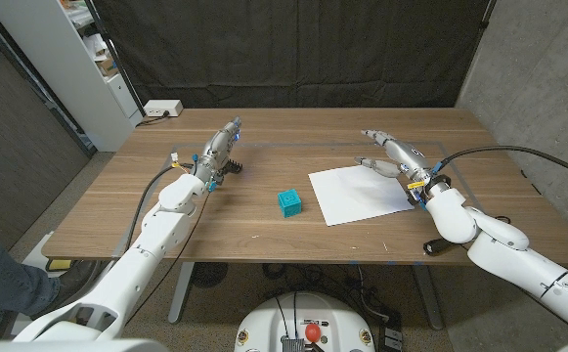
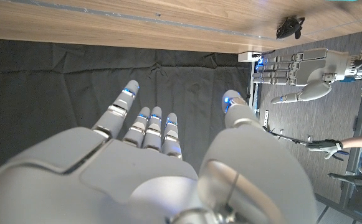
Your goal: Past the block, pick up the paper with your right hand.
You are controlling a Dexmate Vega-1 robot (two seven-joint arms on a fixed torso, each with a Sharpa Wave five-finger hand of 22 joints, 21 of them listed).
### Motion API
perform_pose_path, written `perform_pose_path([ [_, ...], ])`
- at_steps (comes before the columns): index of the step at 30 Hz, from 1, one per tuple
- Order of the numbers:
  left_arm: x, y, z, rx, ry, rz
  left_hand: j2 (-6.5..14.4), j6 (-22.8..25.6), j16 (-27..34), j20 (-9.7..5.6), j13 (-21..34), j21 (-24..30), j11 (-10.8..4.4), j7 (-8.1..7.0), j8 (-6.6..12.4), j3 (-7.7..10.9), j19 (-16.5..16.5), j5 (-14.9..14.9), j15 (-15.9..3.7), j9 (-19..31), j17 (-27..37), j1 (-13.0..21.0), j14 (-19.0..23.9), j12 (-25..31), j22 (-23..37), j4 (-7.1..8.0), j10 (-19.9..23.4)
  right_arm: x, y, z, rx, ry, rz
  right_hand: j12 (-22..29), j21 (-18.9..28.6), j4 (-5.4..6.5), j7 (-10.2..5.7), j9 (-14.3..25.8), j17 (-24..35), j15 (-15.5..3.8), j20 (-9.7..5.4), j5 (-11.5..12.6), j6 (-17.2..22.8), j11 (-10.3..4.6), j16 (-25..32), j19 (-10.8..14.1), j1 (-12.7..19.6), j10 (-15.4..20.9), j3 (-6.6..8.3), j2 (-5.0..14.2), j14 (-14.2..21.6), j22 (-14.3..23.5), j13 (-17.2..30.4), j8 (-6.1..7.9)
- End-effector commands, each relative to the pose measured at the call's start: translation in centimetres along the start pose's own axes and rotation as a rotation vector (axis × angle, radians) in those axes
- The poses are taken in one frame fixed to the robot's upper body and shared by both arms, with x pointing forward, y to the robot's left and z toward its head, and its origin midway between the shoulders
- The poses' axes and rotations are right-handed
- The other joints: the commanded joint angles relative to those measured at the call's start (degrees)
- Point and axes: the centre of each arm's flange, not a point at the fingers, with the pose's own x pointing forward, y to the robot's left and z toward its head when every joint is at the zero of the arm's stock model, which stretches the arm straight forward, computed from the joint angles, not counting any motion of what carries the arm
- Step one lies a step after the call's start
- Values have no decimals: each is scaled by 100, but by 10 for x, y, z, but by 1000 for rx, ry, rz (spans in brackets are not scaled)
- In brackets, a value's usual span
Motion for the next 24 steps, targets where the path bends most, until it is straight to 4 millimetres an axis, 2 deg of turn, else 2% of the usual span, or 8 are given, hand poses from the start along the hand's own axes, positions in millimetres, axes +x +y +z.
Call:
perform_pose_path([
  [1,-3,-1,-3,-6,-1,-2,65,63,26,46,-7,24,-18,17,22,-16,-342,-4,-29,14,33,3,-37,52,14,-35,-36,-2,0,1,-34,47,34,16,13,17,-21,17,10,51,121,73,-63,0,7,-17,12,-54,60,-54,-38,8,11,11],
  [3,-3,-1,-3,-5,-2,-2,66,62,27,59,-7,23,-12,12,21,-18,-350,-4,-32,14,33,1,-38,53,14,-38,-33,-2,0,0,-35,57,37,24,17,27,-29,18,5,166,229,93,-94,-2,26,-25,22,-80,62,-68,-28,8,12,15],
  [4,-4,0,-3,-5,-2,-1,67,62,27,65,-7,22,-11,12,21,-18,-352,-4,-32,14,33,1,-38,54,15,-38,-32,-3,0,0,-37,65,37,35,25,34,-24,18,2,262,313,107,-101,-4,48,-14,29,-81,65,-73,10,8,13,22],
  [5,-4,0,-2,-5,-2,0,67,62,27,72,-7,21,-12,10,20,-18,-356,-4,-33,14,33,0,-38,53,15,-39,-33,-3,0,0,-40,69,38,46,33,47,-25,19,-3,474,380,127,-121,-11,76,-5,33,-92,63,-88,57,8,13,30],
  [6,-5,0,-2,-5,-2,1,67,64,27,75,-7,22,-11,7,21,-18,-356,-4,-34,14,33,0,-37,54,15,-39,-33,-3,1,0,-40,73,40,47,37,48,-28,19,-4,505,398,131,-126,-13,81,5,36,-95,65,-88,71,8,13,30],
  [11,-7,2,-3,-7,0,6,70,62,28,87,-7,23,-12,1,20,-20,-361,-4,-34,14,34,-3,-37,52,15,-43,-38,-2,3,-1,-47,90,52,53,47,50,-18,19,-9,483,445,141,-144,12,91,30,46,-96,68,-92,92,8,14,30],
  [15,-9,4,-3,-7,-1,9,71,66,28,94,-7,23,-14,0,21,-21,-364,-4,-35,14,34,-4,-38,54,15,-45,-33,-1,4,-2,-58,104,64,42,44,54,-12,20,-13,493,503,152,-170,-23,89,26,54,-143,71,-96,85,7,14,27],
  [24,-11,6,-4,-5,3,13,74,71,29,103,-7,22,-16,-5,21,-23,-376,-5,-36,14,34,-9,-38,55,16,-50,-31,0,4,-1,-110,125,109,61,15,60,-49,21,-19,479,598,168,-160,-9,80,-56,63,-127,73,-108,54,7,15,43],
])
